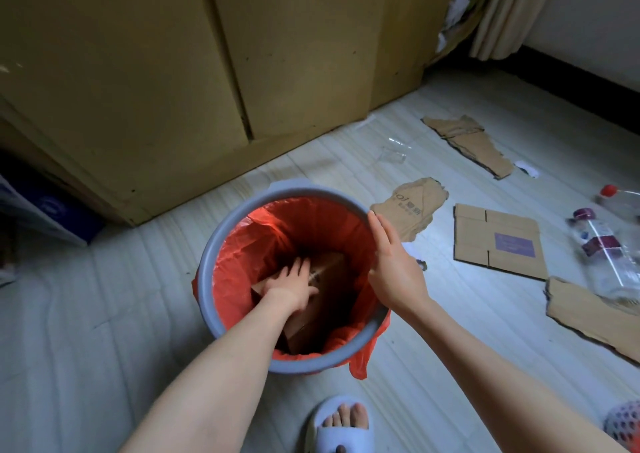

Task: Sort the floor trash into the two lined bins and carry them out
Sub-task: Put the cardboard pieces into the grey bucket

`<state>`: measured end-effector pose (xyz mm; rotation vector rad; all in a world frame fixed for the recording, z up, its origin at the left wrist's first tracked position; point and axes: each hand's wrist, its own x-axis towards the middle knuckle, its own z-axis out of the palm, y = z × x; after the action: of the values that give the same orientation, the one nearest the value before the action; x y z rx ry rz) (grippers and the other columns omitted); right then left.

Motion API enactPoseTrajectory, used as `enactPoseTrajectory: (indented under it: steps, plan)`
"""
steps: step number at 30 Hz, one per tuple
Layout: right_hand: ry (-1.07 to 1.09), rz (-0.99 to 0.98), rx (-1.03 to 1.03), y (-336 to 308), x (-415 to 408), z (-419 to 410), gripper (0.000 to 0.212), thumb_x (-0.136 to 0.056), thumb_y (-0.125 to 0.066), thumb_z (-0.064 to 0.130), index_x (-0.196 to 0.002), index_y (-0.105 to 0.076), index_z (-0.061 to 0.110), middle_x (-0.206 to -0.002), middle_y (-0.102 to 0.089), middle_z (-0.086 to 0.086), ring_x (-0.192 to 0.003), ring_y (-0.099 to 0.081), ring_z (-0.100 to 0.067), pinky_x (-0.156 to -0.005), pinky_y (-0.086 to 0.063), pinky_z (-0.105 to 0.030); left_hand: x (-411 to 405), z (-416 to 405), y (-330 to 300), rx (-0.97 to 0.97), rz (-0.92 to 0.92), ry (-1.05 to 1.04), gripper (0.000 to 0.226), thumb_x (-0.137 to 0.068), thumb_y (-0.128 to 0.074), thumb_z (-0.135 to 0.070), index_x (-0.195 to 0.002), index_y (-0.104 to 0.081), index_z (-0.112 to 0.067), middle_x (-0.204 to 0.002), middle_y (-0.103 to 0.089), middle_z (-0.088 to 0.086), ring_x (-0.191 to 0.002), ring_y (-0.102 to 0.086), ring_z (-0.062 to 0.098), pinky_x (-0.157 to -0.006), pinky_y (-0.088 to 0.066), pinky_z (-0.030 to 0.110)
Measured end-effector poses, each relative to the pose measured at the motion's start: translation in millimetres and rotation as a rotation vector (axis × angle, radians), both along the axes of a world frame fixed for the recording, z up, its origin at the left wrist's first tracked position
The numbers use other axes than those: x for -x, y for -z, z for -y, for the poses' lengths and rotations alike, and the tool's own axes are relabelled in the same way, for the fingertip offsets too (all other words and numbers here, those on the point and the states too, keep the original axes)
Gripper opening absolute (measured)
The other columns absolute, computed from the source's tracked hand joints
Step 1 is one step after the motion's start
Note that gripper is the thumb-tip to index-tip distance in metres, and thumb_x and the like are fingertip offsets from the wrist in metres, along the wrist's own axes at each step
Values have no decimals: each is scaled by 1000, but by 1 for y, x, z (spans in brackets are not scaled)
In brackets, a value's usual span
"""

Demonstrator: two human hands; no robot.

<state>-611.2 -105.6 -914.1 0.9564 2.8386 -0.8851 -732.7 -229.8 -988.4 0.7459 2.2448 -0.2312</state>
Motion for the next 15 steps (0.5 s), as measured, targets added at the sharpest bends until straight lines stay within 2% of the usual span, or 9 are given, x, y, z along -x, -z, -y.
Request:
enactPoseTrajectory:
  steps: [2, 6, 10, 15]
  plan:
    - [-14, 0, -11, 0, 0, -1, 88, -77, -39, -7, -151, -7, 28, -158, -4, 11, -102, -59, -31, -61, -43, -32, 6, 1, 6, 5, 21, -71, 67, -99, -32, -42, -149, 7, -23, -159, 5, 0, -146, -12, 26, -114, -19, 53]
    - [-5, 1, -14, 2, 0, -1, 89, -77, -39, -7, -151, -6, 29, -158, -3, 12, -105, -58, -31, -64, -47, -33, 13, -1, 13, 85, -40, -124, 67, -98, -34, -42, -149, 5, -23, -157, -3, 10, -139, -28, 34, -111, -28, 49]
    - [-9, -22, -20, 5, 2, -2, 89, -76, -40, -6, -151, -6, 29, -158, -4, 12, -108, -58, -32, -68, -49, -36, 13, 0, 21, 72, -108, -133, 62, -99, -29, -44, -150, -2, -22, -156, -9, 8, -138, -28, 32, -110, -28, 44]
    - [19, -71, -26, 6, 4, -2, 78, -84, -39, -1, -150, -12, 29, -157, -12, 10, -110, -56, -30, -70, -48, -35, 5, -1, 4, -27, -99, -97, 53, -99, -32, -31, -147, -14, -17, -151, -23, 9, -137, -28, 31, -109, -27, 45]
